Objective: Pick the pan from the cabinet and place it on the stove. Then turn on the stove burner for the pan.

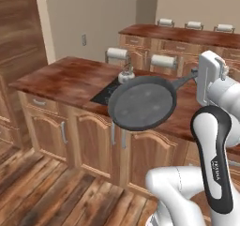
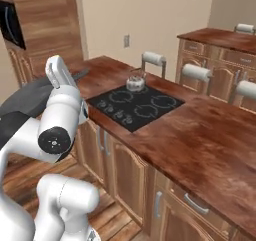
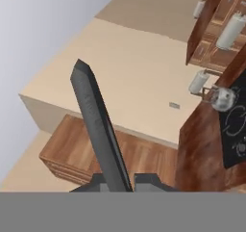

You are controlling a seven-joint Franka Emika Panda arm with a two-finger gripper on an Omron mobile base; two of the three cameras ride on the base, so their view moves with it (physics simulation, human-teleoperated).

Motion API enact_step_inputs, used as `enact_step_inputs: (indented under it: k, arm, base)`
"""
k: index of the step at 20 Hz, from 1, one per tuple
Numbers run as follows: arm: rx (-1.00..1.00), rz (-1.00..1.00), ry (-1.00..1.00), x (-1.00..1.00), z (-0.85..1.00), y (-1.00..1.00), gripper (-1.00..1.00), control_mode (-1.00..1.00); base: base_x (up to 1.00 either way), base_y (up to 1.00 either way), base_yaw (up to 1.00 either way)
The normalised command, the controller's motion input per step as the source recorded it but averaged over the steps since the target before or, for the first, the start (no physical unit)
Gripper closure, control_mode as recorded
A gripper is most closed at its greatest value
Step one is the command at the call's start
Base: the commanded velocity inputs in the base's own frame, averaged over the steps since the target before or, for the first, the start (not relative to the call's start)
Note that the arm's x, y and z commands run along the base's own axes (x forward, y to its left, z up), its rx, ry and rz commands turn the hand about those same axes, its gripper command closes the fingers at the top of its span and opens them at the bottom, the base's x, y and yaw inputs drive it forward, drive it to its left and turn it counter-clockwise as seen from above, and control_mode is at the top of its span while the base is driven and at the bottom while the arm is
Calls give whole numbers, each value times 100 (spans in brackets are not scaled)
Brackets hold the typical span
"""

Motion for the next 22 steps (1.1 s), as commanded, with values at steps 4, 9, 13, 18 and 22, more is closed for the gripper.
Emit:
enact_step_inputs:
  k: [4, 9, 13, 18, 22]
  arm:
    - [0, 0, 0, 0, 0, 0, 100, 100]
    - [0, 0, 0, 0, 0, 0, 100, 100]
    - [0, 0, 0, 0, 0, 0, 100, 100]
    - [0, 0, 0, 0, 0, 0, 100, 100]
    - [0, 0, 0, 0, 0, 0, 100, 100]
  base:
    - [45, 36, -46]
    - [48, 42, -43]
    - [47, 44, -42]
    - [39, 43, -41]
    - [37, 41, -39]
